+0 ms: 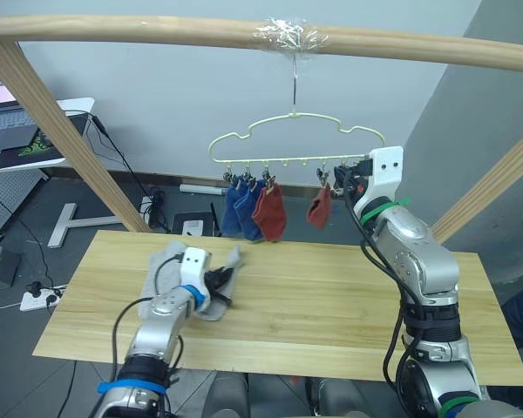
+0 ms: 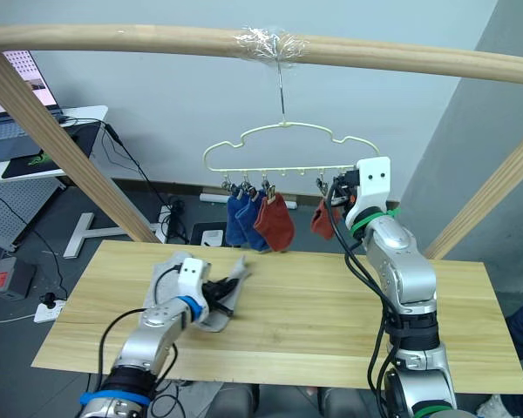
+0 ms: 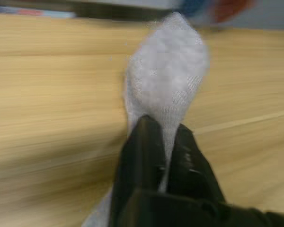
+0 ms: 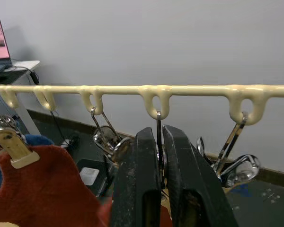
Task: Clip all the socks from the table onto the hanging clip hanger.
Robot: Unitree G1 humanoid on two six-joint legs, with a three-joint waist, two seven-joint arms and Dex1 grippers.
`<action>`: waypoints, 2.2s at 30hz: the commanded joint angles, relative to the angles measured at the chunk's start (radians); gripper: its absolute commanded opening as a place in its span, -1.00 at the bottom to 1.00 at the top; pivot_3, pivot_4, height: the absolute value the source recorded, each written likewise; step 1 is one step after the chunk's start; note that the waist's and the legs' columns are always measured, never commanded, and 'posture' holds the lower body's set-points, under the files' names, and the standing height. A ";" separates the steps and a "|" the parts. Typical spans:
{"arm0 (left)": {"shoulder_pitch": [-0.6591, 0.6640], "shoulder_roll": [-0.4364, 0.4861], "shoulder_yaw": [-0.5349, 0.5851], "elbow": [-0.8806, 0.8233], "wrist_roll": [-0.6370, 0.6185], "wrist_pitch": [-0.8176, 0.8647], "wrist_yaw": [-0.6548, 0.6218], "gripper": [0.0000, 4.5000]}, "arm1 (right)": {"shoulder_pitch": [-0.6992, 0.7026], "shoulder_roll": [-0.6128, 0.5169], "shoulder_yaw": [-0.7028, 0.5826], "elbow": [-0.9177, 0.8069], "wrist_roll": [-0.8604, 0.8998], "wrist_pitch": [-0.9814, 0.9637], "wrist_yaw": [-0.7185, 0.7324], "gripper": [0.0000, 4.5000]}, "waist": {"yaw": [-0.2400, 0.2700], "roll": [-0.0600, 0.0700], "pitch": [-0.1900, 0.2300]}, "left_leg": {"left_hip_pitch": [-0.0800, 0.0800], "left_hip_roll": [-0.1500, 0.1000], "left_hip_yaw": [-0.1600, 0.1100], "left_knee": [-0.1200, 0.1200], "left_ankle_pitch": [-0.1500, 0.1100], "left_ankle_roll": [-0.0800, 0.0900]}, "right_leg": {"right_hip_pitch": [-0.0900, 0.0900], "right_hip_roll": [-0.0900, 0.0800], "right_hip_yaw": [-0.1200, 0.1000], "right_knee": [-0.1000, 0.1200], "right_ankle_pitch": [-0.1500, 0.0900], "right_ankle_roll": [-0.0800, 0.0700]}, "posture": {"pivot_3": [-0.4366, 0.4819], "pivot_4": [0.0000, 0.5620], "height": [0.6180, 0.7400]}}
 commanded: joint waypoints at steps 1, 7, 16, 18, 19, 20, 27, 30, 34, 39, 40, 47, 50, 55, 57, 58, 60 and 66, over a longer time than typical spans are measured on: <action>0.009 -0.012 -0.087 -0.168 -0.006 -0.068 -0.079 -0.99 | -0.049 0.001 -0.080 -0.054 0.090 0.139 -0.031 -1.00 | 0.000 0.000 0.000 | 0.000 0.000 0.000 0.000 0.000 0.000 | 0.000 0.000 0.000 0.000 0.000 0.000 | 0.15 -0.43 1.00; -0.027 -0.043 -0.175 -0.226 0.050 -0.170 -0.078 -0.99 | -0.129 0.004 -0.169 -0.071 0.200 0.361 -0.069 -1.00 | -0.008 0.000 0.000 | 0.001 0.000 0.000 0.000 0.000 0.000 | 0.000 0.000 0.001 0.000 0.000 0.000 | 0.11 -0.41 1.00; -0.209 -0.138 -0.205 -0.198 0.090 -0.179 -0.027 -0.99 | -0.228 0.058 -0.300 -0.111 0.307 0.608 -0.162 -1.00 | -0.022 0.001 0.001 | -0.001 -0.001 0.000 0.000 0.000 0.000 | 0.000 0.000 0.001 -0.001 0.000 0.000 | 0.09 -0.41 1.00; -0.236 -0.155 -0.208 -0.173 0.099 -0.181 -0.011 -0.99 | -0.237 0.068 -0.315 -0.115 0.312 0.634 -0.174 -1.00 | -0.026 0.001 0.001 | 0.000 0.000 0.000 -0.001 0.000 0.001 | 0.000 0.000 0.000 -0.001 0.000 0.000 | 0.08 -0.40 1.00; -0.245 -0.164 -0.206 -0.160 0.103 -0.182 0.001 -0.99 | -0.240 0.071 -0.321 -0.117 0.314 0.644 -0.178 -1.00 | -0.027 0.001 0.001 | -0.001 0.000 0.000 -0.001 0.000 0.001 | 0.000 0.000 0.000 -0.001 0.000 0.000 | 0.08 -0.40 1.00; -0.253 -0.171 -0.204 -0.148 0.110 -0.194 0.014 -0.99 | -0.243 0.073 -0.331 -0.119 0.317 0.655 -0.184 -1.00 | -0.027 0.001 0.001 | -0.001 -0.001 0.000 -0.001 0.000 0.001 | 0.000 0.000 0.001 -0.001 0.000 0.000 | 0.08 -0.40 1.00; -0.295 -0.178 -0.190 -0.073 0.142 -0.233 0.065 -0.99 | -0.265 0.084 -0.371 -0.123 0.319 0.694 -0.202 -1.00 | -0.027 0.001 0.001 | -0.001 -0.001 0.000 0.000 0.000 0.001 | 0.000 0.000 0.000 -0.001 0.000 0.000 | 0.04 -0.38 1.00; -0.311 -0.180 -0.184 -0.057 0.145 -0.245 0.075 -0.99 | -0.270 0.088 -0.377 -0.125 0.318 0.703 -0.204 -1.00 | -0.028 0.001 0.001 | -0.001 -0.001 0.000 0.000 0.000 0.001 | 0.000 0.000 0.000 -0.001 0.000 0.000 | 0.04 -0.38 1.00; -0.324 -0.188 -0.185 -0.061 0.130 -0.247 0.068 -0.99 | -0.276 0.100 -0.396 -0.127 0.323 0.712 -0.204 -1.00 | -0.028 0.001 0.001 | -0.001 -0.001 0.000 -0.001 0.000 0.001 | 0.000 0.000 0.000 -0.001 0.000 0.001 | 0.04 -0.38 1.00; -0.301 -0.192 -0.197 -0.104 0.110 -0.237 0.041 -1.00 | -0.277 0.117 -0.420 -0.136 0.332 0.717 -0.200 -0.27 | -0.029 0.001 0.001 | -0.001 -0.001 0.000 -0.001 0.000 0.001 | 0.000 0.000 0.000 -0.001 0.000 0.001 | 0.04 -0.41 1.00; -0.295 -0.194 -0.202 -0.113 0.108 -0.234 0.035 -1.00 | -0.280 0.113 -0.427 -0.141 0.336 0.718 -0.196 -0.08 | -0.030 0.001 0.001 | -0.001 -0.001 0.000 -0.001 0.000 0.001 | 0.000 0.000 0.000 -0.001 0.000 0.001 | 0.04 -0.41 1.00; -0.294 -0.231 -0.207 -0.128 0.066 -0.209 0.000 -1.00 | -0.193 -0.101 -0.314 -0.264 0.370 0.617 -0.008 0.98 | -0.029 0.002 0.001 | -0.002 -0.001 0.000 0.000 0.000 0.001 | 0.000 0.000 0.000 -0.002 0.000 0.001 | 0.03 -0.44 1.00; -0.295 -0.260 -0.185 -0.111 0.022 -0.156 -0.002 -0.76 | -0.126 -0.173 -0.296 -0.327 0.407 0.592 0.050 1.00 | -0.034 0.002 0.001 | -0.003 -0.001 0.000 -0.001 0.000 0.001 | 0.000 0.000 0.000 -0.005 0.000 0.001 | 0.02 -0.45 1.00; -0.291 -0.272 -0.170 -0.084 -0.015 -0.097 -0.015 -0.15 | 0.015 -0.253 -0.228 -0.405 0.339 0.453 0.066 1.00 | -0.055 0.002 0.001 | -0.004 -0.001 0.000 -0.001 -0.001 0.001 | 0.000 0.000 0.000 -0.006 0.000 0.001 | -0.03 -0.47 1.00; -0.284 -0.266 -0.165 -0.079 -0.022 -0.067 -0.015 0.12 | 0.075 -0.279 -0.176 -0.427 0.293 0.377 0.068 1.00 | -0.057 0.002 0.001 | -0.003 -0.001 0.000 -0.001 -0.001 0.001 | 0.000 0.000 0.000 -0.005 0.000 0.001 | -0.04 -0.49 1.00; -0.275 -0.258 -0.158 -0.082 -0.030 -0.049 -0.021 0.24 | 0.118 -0.280 -0.141 -0.434 0.257 0.325 0.058 1.00 | -0.060 0.002 0.001 | -0.003 -0.001 0.000 0.000 -0.001 0.001 | 0.000 0.000 0.000 -0.005 0.000 0.001 | -0.04 -0.49 1.00; -0.249 -0.227 -0.145 -0.105 -0.043 -0.023 -0.044 0.37 | 0.201 -0.252 -0.078 -0.435 0.182 0.220 0.020 1.00 | -0.064 0.002 0.001 | -0.003 -0.001 0.000 0.000 -0.001 0.001 | 0.000 0.000 0.000 -0.005 0.000 0.001 | -0.04 -0.49 1.00; -0.160 -0.062 -0.084 -0.266 -0.082 0.004 -0.110 0.39 | 0.264 -0.138 0.053 -0.372 0.008 -0.033 -0.085 0.75 | -0.081 0.002 0.001 | -0.001 0.000 0.000 0.000 0.000 0.001 | 0.000 0.000 0.001 -0.001 0.000 0.001 | -0.01 -0.49 1.00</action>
